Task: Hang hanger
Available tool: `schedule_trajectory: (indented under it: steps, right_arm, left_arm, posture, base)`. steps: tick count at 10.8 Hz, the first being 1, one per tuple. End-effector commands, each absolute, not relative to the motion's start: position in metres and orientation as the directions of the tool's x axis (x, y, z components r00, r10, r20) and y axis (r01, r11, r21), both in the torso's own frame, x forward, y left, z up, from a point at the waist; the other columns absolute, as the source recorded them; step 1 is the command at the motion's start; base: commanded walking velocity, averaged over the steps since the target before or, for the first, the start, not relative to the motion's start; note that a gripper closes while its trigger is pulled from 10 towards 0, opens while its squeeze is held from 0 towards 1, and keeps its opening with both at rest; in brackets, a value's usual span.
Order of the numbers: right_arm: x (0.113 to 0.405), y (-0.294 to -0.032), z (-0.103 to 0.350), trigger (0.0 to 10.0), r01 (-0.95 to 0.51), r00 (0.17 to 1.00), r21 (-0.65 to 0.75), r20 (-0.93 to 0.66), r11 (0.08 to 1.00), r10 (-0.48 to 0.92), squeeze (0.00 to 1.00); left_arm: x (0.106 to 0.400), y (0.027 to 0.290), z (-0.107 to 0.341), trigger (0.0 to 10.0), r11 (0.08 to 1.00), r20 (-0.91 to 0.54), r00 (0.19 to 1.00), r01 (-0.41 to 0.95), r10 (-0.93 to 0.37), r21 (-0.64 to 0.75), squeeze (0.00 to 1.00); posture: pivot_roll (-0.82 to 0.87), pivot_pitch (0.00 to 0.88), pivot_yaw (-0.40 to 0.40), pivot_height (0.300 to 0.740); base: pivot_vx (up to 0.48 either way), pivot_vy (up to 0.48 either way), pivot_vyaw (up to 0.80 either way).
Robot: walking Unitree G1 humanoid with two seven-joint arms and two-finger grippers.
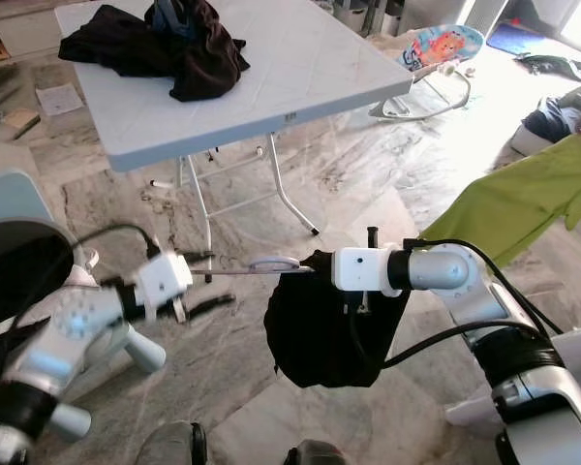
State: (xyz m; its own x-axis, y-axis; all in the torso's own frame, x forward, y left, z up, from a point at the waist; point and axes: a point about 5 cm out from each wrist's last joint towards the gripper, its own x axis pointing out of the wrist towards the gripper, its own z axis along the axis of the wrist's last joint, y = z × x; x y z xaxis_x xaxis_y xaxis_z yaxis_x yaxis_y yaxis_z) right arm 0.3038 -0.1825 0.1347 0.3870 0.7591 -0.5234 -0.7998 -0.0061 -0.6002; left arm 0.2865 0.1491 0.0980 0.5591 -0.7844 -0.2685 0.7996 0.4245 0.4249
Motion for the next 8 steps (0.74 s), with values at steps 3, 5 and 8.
schedule_trajectory:
  steps: [3,5,8]
  right_arm:
    - [0.306,-0.185,0.139,10.0,-0.782,0.399,-0.623,-0.525,-0.020,0.752,0.00]
    - [0.307,-0.176,0.146,10.0,-0.776,0.388,-0.631,-0.463,0.011,0.797,0.00]
    - [0.312,-0.171,0.158,10.0,-0.715,0.421,-0.698,-0.379,0.044,0.824,0.00]
  left_arm:
    - [0.294,0.152,0.107,10.0,0.428,-0.235,0.580,0.768,-0.780,0.476,0.00]
    - [0.290,0.146,0.098,10.0,0.395,-0.261,0.542,0.800,-0.799,0.453,0.00]
    - [0.295,0.135,0.097,0.0,0.337,-0.269,0.497,0.815,-0.825,0.471,0.00]
  posture:
    - [-0.09,0.055,-0.075,0.740]
    - [-0.08,0.055,-0.078,0.740]
    - [-0.08,0.051,-0.077,0.740]
  base:
    - [0.000,0.000,0.00]
    - [0.000,0.000,0.00]
    - [0.000,0.000,0.00]
